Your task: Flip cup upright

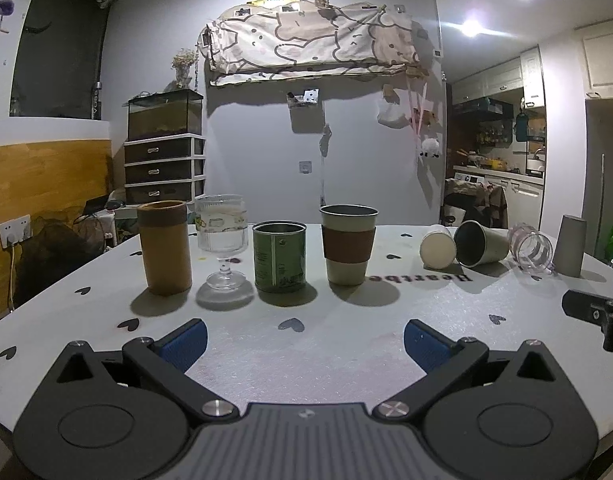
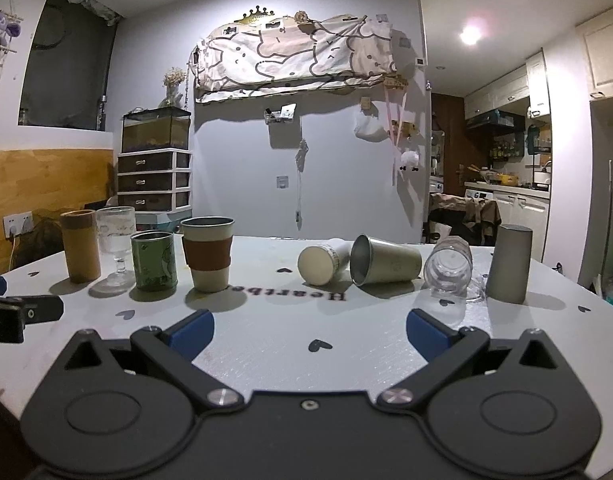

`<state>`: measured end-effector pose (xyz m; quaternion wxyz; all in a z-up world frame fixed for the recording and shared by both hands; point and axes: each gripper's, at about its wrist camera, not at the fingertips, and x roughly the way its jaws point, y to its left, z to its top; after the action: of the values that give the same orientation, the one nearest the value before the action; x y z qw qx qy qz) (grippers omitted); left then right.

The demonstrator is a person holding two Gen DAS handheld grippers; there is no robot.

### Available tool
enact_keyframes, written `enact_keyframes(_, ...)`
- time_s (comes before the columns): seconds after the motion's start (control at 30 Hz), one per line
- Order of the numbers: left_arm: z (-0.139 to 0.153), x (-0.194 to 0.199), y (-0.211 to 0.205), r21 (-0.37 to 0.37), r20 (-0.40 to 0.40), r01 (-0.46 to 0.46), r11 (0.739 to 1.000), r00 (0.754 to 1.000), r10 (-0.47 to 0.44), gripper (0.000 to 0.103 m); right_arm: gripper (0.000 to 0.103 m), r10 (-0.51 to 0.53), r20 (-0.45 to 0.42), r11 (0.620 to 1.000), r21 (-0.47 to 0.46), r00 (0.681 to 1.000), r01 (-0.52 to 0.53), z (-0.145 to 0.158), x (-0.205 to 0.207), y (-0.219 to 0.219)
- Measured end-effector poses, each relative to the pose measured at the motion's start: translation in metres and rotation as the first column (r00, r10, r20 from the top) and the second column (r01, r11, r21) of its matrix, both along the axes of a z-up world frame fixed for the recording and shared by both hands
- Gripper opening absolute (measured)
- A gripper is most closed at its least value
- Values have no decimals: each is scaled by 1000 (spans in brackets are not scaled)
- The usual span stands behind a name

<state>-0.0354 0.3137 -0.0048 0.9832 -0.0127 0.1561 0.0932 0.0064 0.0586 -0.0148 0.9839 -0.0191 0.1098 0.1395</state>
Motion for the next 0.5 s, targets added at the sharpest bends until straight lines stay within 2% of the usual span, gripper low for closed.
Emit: enact_keyframes(0.5, 1, 1, 1, 0, 0, -7, 1000, 1000, 7, 103, 103, 17, -7, 1000, -6, 1000, -17, -1, 0, 3)
